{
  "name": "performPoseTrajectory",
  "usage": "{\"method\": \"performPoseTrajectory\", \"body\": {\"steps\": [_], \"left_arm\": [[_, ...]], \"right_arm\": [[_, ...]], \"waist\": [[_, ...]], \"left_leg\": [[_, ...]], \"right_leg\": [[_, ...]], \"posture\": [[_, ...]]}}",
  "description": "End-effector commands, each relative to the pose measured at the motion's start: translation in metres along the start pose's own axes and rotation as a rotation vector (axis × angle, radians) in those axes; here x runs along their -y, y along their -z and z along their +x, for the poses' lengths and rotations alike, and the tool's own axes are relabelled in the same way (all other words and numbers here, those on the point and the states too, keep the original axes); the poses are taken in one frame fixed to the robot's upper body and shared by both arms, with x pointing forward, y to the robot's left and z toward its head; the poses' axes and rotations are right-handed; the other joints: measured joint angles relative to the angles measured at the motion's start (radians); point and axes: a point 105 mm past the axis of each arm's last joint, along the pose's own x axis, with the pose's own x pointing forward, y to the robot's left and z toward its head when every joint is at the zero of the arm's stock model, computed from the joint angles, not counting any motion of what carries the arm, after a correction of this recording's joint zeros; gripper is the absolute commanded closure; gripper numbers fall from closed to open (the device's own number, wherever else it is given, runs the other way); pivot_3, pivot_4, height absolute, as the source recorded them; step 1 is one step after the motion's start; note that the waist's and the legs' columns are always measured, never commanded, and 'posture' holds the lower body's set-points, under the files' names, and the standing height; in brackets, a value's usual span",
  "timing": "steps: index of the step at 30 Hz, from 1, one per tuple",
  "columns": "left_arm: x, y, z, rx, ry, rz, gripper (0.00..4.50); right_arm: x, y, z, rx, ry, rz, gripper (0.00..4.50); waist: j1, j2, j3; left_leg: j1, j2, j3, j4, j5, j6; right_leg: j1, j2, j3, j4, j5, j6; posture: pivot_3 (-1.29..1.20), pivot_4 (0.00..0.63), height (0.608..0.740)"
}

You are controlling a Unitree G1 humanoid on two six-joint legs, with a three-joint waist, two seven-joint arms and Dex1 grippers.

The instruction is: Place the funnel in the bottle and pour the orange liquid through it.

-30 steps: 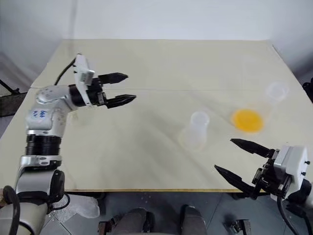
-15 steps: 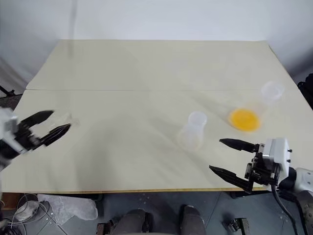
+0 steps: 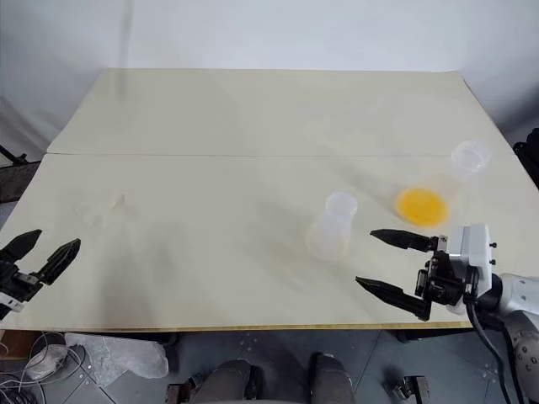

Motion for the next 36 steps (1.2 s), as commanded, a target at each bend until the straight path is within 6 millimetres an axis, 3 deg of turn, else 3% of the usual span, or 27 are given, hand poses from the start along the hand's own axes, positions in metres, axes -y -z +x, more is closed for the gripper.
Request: {"method": "performPoseTrajectory", "body": {"steps": [1,7,12,23,26,31,36], "left_arm": [[0.002,-0.003,0.017,0.031,-0.004,0.021,0.03],[0.013,0.018,0.051,-0.026,0.07,0.025,0.03],[0.018,0.025,0.075,-0.029,0.088,0.02,0.03],[0.018,0.038,0.109,-0.072,0.104,0.039,0.03],[0.019,0.041,0.113,-0.082,0.115,0.026,0.59],[0.019,0.039,0.116,-0.066,0.127,0.02,2.17],[0.025,0.022,0.121,-0.021,0.176,0.046,3.74]], "right_arm": [[-0.002,-0.018,0.002,0.022,-0.012,-0.045,0.0],[-0.004,-0.026,0.005,0.026,-0.012,-0.066,0.0],[-0.004,-0.032,0.003,0.019,0.013,-0.089,0.0],[-0.006,-0.038,-0.006,0.004,0.037,-0.088,0.0],[-0.004,-0.038,-0.009,0.008,0.057,-0.077,0.0],[-0.002,-0.043,-0.011,0.011,0.066,-0.082,0.0],[-0.001,-0.043,-0.011,0.006,0.057,-0.078,0.0]], "waist": [[0.002,0.0,0.0],[0.0,0.0,0.0],[0.001,-0.001,0.0],[0.004,-0.002,-0.001],[0.004,-0.002,-0.001],[0.004,-0.002,-0.001],[0.01,-0.002,-0.001]], "left_leg": [[0.0,0.0,0.0,0.0,0.0,0.0],[0.0,-0.002,0.001,0.0,0.0,0.0],[0.0,-0.001,0.002,0.0,0.0,0.001],[0.0,-0.002,0.002,0.0,0.001,0.001],[0.0,-0.002,0.002,0.0,0.001,0.001],[0.0,-0.003,0.002,0.0,0.001,0.002],[0.0,-0.003,0.002,0.0,0.001,0.002]], "right_leg": [[0.0,0.0,0.0,0.0,0.0,0.0],[-0.001,0.003,-0.002,0.002,0.0,0.0],[-0.001,0.005,-0.007,0.002,0.0,0.0],[-0.001,0.005,-0.009,0.003,0.0,0.0],[-0.001,0.005,-0.009,0.003,0.0,0.0],[-0.001,0.004,-0.009,0.004,0.0,0.001],[-0.001,0.003,-0.009,0.004,0.0,0.001]], "posture": [[0.0,0.15,0.74],[0.0,0.15,0.74],[0.0,0.15,0.74],[0.0,0.15,0.74],[0.0,0.15,0.74],[0.0,0.15,0.74],[0.0,0.15,0.74]]}}
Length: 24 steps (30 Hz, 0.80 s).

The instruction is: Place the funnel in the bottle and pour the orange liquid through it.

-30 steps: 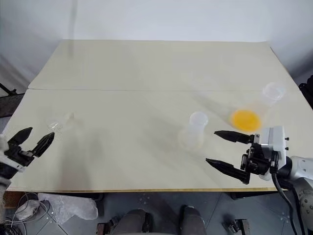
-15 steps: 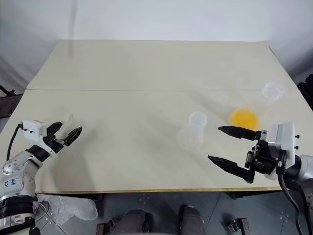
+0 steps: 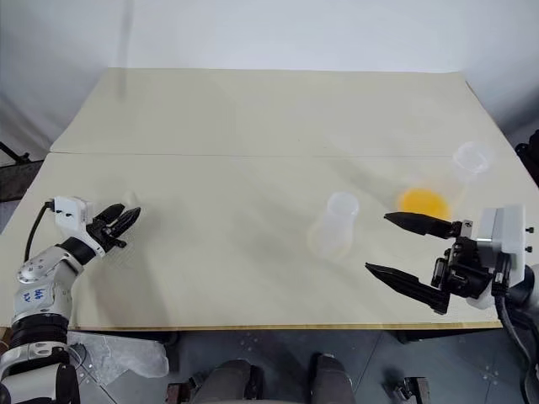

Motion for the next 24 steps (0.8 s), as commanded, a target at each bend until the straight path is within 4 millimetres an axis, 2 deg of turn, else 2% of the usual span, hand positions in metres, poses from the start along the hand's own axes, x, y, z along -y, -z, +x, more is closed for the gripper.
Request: {"method": "performPoseTrajectory", "body": {"steps": [1,2,3,10,15,24], "left_arm": [[0.005,-0.023,0.006,0.051,0.063,0.046,3.98],[0.009,-0.031,0.009,0.068,0.092,0.056,4.33],[0.013,-0.039,0.012,0.084,0.121,0.067,4.49],[0.05,-0.091,0.036,0.177,0.34,0.14,4.49],[0.081,-0.114,0.049,0.205,0.512,0.183,4.49],[0.167,-0.17,0.071,0.305,0.938,0.294,4.49]], "right_arm": [[0.001,-0.008,-0.004,0.0,-0.004,-0.032,0.0],[0.001,-0.007,-0.004,-0.001,-0.005,-0.031,0.0],[0.001,-0.007,-0.004,-0.002,-0.008,-0.031,0.0],[0.0,-0.003,-0.002,-0.007,-0.043,-0.035,0.0],[-0.006,0.007,-0.003,-0.032,-0.07,-0.032,0.0],[-0.01,0.046,-0.011,-0.044,0.048,0.022,0.0]], "waist": [[0.004,0.0,0.0],[0.006,0.0,0.0],[0.009,0.0,0.0],[0.017,0.0,0.0],[0.014,0.0,0.0],[0.02,-0.002,0.001]], "left_leg": [[0.0,0.0,0.0,0.0,0.0,0.0],[0.0,-0.001,0.0,0.0,0.0,0.0],[0.0,-0.001,0.0,0.0,0.0,0.001],[-0.001,-0.004,0.0,0.0,0.001,0.002],[-0.001,-0.004,0.0,0.0,0.001,0.002],[-0.004,-0.006,-0.001,0.003,0.002,0.004]], "right_leg": [[0.0,0.0,0.0,0.0,0.0,0.0],[0.0,-0.001,0.0,0.0,0.0,0.0],[0.0,-0.001,0.0,0.0,0.0,0.0],[0.0,-0.003,0.0,0.0,0.001,0.002],[0.0,-0.003,-0.001,-0.001,0.001,0.002],[0.0,-0.003,-0.002,-0.002,0.003,0.005]], "posture": [[0.0,0.15,0.74],[0.0,0.15,0.74],[0.0,0.15,0.74],[0.0,0.15,0.74],[0.0,0.15,0.74],[0.0,0.15,0.74]]}}
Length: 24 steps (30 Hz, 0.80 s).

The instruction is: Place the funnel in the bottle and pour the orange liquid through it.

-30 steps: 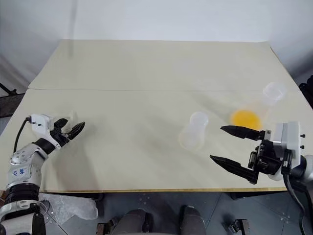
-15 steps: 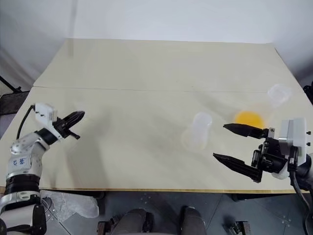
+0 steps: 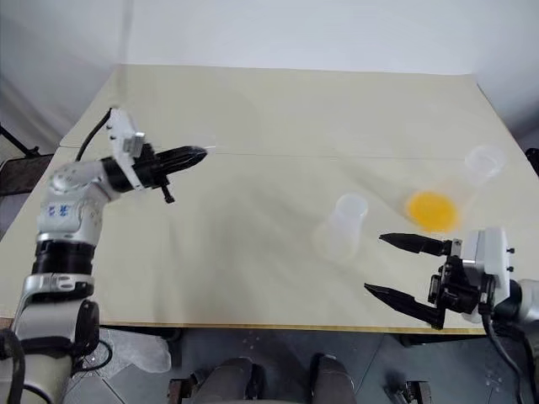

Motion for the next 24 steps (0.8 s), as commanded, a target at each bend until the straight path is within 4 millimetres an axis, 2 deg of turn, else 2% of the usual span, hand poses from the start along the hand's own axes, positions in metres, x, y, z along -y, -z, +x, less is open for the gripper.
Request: {"method": "performPoseTrajectory", "body": {"steps": [1,8,13,18,21,24], "left_arm": [[0.012,-0.021,0.023,0.054,0.134,0.048,4.49],[0.048,-0.043,0.066,0.124,0.383,0.055,4.49],[0.064,-0.052,0.078,0.138,0.508,0.072,4.49],[0.07,-0.056,0.087,0.121,0.582,0.135,4.49],[0.073,-0.059,0.092,0.12,0.615,0.162,4.49],[0.076,-0.058,0.098,0.108,0.664,0.191,4.49]], "right_arm": [[0.001,0.008,-0.002,0.01,0.06,-0.014,0.0],[-0.005,0.022,-0.007,0.038,0.189,0.017,0.0],[-0.008,0.025,-0.012,0.046,0.253,0.007,0.0],[-0.004,0.028,-0.018,0.059,0.332,-0.003,0.0],[-0.003,0.024,-0.019,0.083,0.364,-0.022,0.0],[0.0,0.011,-0.019,0.118,0.394,-0.055,0.0]], "waist": [[-0.002,0.0,0.0],[-0.007,0.0,0.0],[-0.006,0.0,0.0],[-0.004,0.0,0.0],[-0.004,0.0,0.0],[-0.004,0.0,0.0]], "left_leg": [[0.0,0.0,0.0,0.0,0.0,0.0],[0.0,0.001,0.002,0.0,0.0,0.0],[0.0,0.001,0.002,0.0,0.0,0.0],[0.0,0.0,0.002,0.0,0.0,0.001],[0.0,0.0,0.002,0.0,0.0,0.001],[0.0,0.0,0.003,0.0,0.0,0.001]], "right_leg": [[0.0,0.0,0.0,0.0,0.0,0.0],[-0.001,0.001,0.001,-0.001,0.0,0.001],[-0.001,0.001,0.002,-0.002,0.0,0.001],[0.0,0.001,0.002,-0.003,0.0,0.001],[0.0,0.001,0.002,-0.003,0.0,0.001],[0.0,0.001,0.002,-0.003,0.0,0.001]], "posture": [[0.0,0.15,0.74],[0.0,0.15,0.74],[0.0,0.15,0.74],[0.0,0.15,0.74],[0.0,0.15,0.74],[0.0,0.15,0.74]]}}
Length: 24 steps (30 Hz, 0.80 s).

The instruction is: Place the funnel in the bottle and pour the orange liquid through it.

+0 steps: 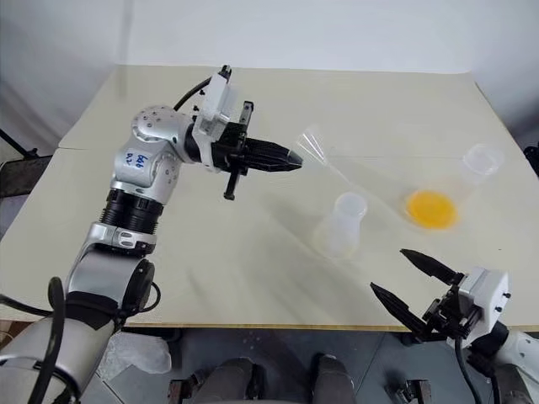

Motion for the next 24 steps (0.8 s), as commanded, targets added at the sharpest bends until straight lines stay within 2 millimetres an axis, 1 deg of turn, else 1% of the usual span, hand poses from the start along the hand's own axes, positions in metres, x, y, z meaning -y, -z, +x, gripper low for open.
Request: {"method": "performPoseTrajectory", "body": {"steps": [1,5,12,18,22,24], "left_arm": [[-0.002,-0.009,0.008,-0.016,0.064,0.069,4.49],[-0.002,-0.005,0.018,-0.044,0.126,0.094,4.49],[-0.01,-0.003,0.029,-0.111,0.163,0.179,4.49],[-0.012,0.006,0.034,-0.184,0.195,0.228,4.49],[-0.011,0.009,0.034,-0.219,0.22,0.248,4.49],[-0.011,0.014,0.033,-0.259,0.231,0.247,4.49]], "right_arm": [[0.0,-0.024,0.001,0.075,0.03,-0.065,0.0],[-0.006,-0.029,0.001,0.072,0.026,-0.071,0.0],[-0.012,-0.024,-0.001,0.063,0.059,-0.062,0.0],[-0.014,-0.023,-0.002,0.061,0.083,-0.062,0.0],[-0.015,-0.023,-0.004,0.057,0.099,-0.065,0.0],[-0.017,-0.022,-0.005,0.056,0.105,-0.064,0.0]], "waist": [[0.001,0.0,0.0],[0.003,0.0,0.0],[0.002,0.0,0.0],[0.002,0.0,0.0],[0.003,0.0,0.0],[0.003,0.0,0.0]], "left_leg": [[0.0,0.0,0.0,0.0,0.0,0.0],[-0.001,0.0,0.0,0.0,0.0,0.0],[-0.002,-0.003,0.0,0.0,0.001,0.001],[-0.002,-0.004,0.0,0.0,0.001,0.002],[-0.003,-0.004,0.0,0.0,0.001,0.002],[-0.003,-0.004,0.0,0.0,0.0,0.003]], "right_leg": [[0.0,0.0,0.0,0.0,0.0,0.0],[0.0,0.0,0.0,-0.001,0.0,0.0],[-0.001,0.0,-0.001,-0.002,0.0,0.001],[-0.001,0.0,0.0,-0.002,0.0,0.001],[-0.001,0.0,-0.001,-0.002,0.0,0.001],[-0.001,-0.001,-0.001,-0.002,0.001,0.001]], "posture": [[0.0,0.15,0.74],[0.0,0.15,0.74],[0.0,0.15,0.74],[0.0,0.15,0.74],[0.0,0.15,0.74],[0.0,0.15,0.74]]}}
